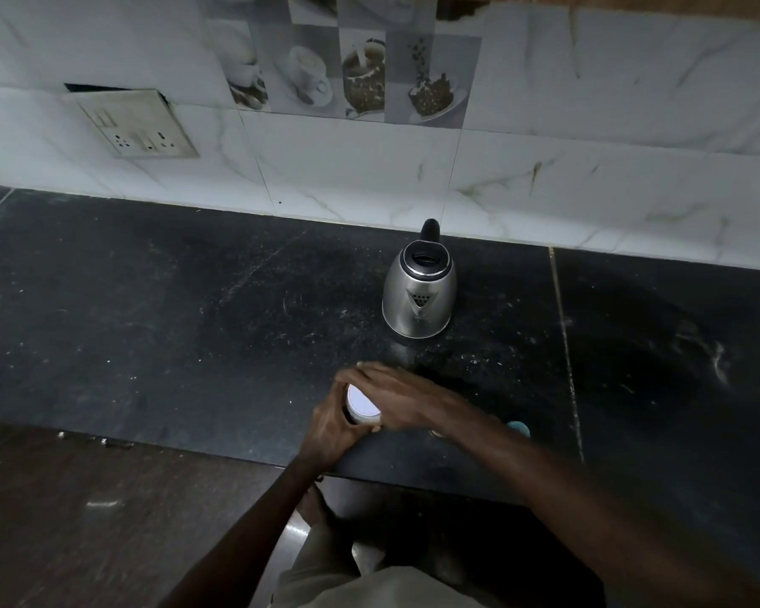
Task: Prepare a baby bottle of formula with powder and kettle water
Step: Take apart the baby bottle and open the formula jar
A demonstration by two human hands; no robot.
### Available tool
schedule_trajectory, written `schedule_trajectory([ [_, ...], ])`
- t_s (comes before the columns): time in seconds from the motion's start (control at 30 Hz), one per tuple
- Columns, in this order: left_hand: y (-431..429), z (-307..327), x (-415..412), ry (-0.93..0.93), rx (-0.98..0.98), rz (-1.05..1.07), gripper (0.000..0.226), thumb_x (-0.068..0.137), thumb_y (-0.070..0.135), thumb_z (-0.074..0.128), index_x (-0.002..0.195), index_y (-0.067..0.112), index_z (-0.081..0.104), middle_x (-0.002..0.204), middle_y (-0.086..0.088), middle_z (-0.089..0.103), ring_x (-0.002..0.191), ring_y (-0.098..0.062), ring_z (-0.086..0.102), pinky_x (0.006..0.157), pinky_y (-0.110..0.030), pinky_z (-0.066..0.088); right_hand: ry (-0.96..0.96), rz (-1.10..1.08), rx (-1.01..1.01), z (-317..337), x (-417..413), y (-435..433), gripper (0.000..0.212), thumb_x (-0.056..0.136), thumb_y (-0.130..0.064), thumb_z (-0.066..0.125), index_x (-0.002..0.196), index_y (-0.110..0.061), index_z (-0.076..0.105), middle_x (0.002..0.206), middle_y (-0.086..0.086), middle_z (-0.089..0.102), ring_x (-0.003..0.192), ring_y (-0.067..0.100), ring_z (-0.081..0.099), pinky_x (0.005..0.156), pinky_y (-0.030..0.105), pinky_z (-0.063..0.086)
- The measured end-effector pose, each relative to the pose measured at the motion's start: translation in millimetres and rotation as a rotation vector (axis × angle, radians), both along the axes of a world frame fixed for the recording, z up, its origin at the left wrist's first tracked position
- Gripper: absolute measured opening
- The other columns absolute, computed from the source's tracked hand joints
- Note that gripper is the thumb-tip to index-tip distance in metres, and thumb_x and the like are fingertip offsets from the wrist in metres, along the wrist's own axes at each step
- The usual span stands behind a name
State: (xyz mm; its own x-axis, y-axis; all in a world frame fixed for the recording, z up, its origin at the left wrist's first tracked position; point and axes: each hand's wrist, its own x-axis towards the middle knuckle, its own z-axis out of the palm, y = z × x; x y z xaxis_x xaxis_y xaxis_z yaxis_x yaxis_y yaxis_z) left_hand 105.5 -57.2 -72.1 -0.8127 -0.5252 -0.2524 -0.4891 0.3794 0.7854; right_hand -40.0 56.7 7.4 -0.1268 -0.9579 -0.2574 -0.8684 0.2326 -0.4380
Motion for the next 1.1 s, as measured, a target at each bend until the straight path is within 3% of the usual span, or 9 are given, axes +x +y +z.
schedule_trajectory([
  [0.07, -2.5, -4.2, -0.6, 0.042, 0.005, -0.035, 0.101, 0.071, 0.041, 0.095, 0.155, 0.026, 0.041, 0.142, 0.014, 0.058, 0.125, 0.000, 0.055, 0.096, -0.007, 0.042, 0.069, -0.183, 0.059, -6.5, 9.6, 1.3, 0.103, 0.075, -0.045, 0.080, 0.157, -0.030, 0.018, 0.163, 0.004, 0.022, 0.144, 0.036, 0.036, 0.101, 0.058, 0.048],
  [0.23, -3.2, -12.8, -1.0, 0.053, 0.010, -0.038, 0.108, 0.067, 0.050, 0.096, 0.155, 0.033, 0.037, 0.150, 0.010, 0.056, 0.134, -0.006, 0.055, 0.109, -0.028, 0.048, 0.181, -0.192, 0.039, -9.2, 11.9, 0.9, 0.087, 0.072, -0.037, 0.085, 0.144, -0.019, 0.038, 0.138, 0.004, 0.046, 0.123, 0.030, 0.051, 0.086, 0.048, 0.056],
  [0.33, -6.0, -10.9, 1.7, 0.040, 0.056, -0.030, 0.111, 0.061, 0.051, 0.099, 0.153, 0.035, 0.039, 0.146, 0.016, 0.057, 0.131, -0.001, 0.054, 0.106, -0.013, 0.041, 0.092, -0.077, 0.004, -8.7, -1.4, 4.4, 0.084, 0.070, -0.032, 0.084, 0.141, -0.027, 0.038, 0.133, -0.004, 0.054, 0.121, 0.021, 0.052, 0.083, 0.041, 0.056],
  [0.47, -7.4, -6.0, -0.7, 0.039, 0.072, -0.050, 0.104, 0.061, 0.042, 0.101, 0.148, 0.030, 0.045, 0.138, 0.015, 0.061, 0.127, -0.003, 0.056, 0.093, 0.005, 0.032, -0.141, -0.118, 0.020, 7.9, -12.0, 9.3, 0.065, 0.083, -0.043, 0.035, 0.146, -0.033, 0.041, 0.135, 0.001, 0.056, 0.126, 0.016, 0.053, 0.099, 0.037, 0.050],
  [0.57, -7.2, -4.7, -1.5, 0.032, 0.068, -0.050, 0.113, 0.060, 0.047, 0.099, 0.153, 0.027, 0.038, 0.144, 0.011, 0.059, 0.131, -0.005, 0.056, 0.101, -0.008, 0.040, -0.207, -0.138, 0.039, 6.6, -12.1, 10.1, 0.083, 0.089, -0.026, 0.067, 0.162, -0.026, 0.029, 0.159, 0.004, 0.041, 0.144, 0.020, 0.041, 0.118, 0.039, 0.039],
  [0.7, -7.7, -4.2, -0.4, 0.049, 0.044, -0.072, 0.110, 0.065, 0.051, 0.095, 0.154, 0.024, 0.036, 0.148, 0.009, 0.057, 0.132, -0.008, 0.059, 0.108, -0.027, 0.050, 0.136, -0.257, 0.099, -8.7, 15.3, 3.5, 0.115, 0.075, -0.050, 0.082, 0.163, -0.025, 0.012, 0.155, 0.007, 0.028, 0.138, 0.034, 0.043, 0.097, 0.049, 0.055],
  [0.8, -6.3, -1.2, -1.8, 0.022, 0.023, -0.072, 0.110, 0.063, 0.044, 0.098, 0.153, 0.025, 0.038, 0.144, 0.011, 0.057, 0.129, -0.010, 0.058, 0.106, -0.026, 0.048, 0.221, -0.231, 0.073, -20.1, 17.9, -0.2, 0.101, 0.077, -0.034, 0.085, 0.157, -0.015, 0.026, 0.143, 0.008, 0.042, 0.128, 0.033, 0.050, 0.093, 0.046, 0.055],
  [0.97, -10.3, -0.9, -0.4, 0.008, 0.043, -0.071, 0.106, 0.060, 0.049, 0.099, 0.146, 0.039, 0.038, 0.142, 0.015, 0.060, 0.130, -0.004, 0.058, 0.110, -0.031, 0.048, -0.084, -0.061, -0.156, -9.8, -5.2, 15.3, 0.077, 0.079, -0.008, 0.064, 0.152, -0.019, 0.042, 0.147, 0.001, 0.053, 0.129, 0.021, 0.050, 0.110, 0.033, 0.044],
  [1.1, -12.1, 6.3, -3.4, 0.002, 0.045, -0.101, 0.113, 0.062, 0.034, 0.102, 0.153, 0.029, 0.035, 0.141, 0.017, 0.054, 0.131, -0.005, 0.054, 0.110, -0.033, 0.047, -0.137, -0.185, -0.237, -1.6, -25.8, 16.9, 0.085, 0.078, 0.006, 0.071, 0.152, -0.025, 0.041, 0.150, 0.003, 0.052, 0.136, 0.024, 0.050, 0.112, 0.042, 0.043],
])
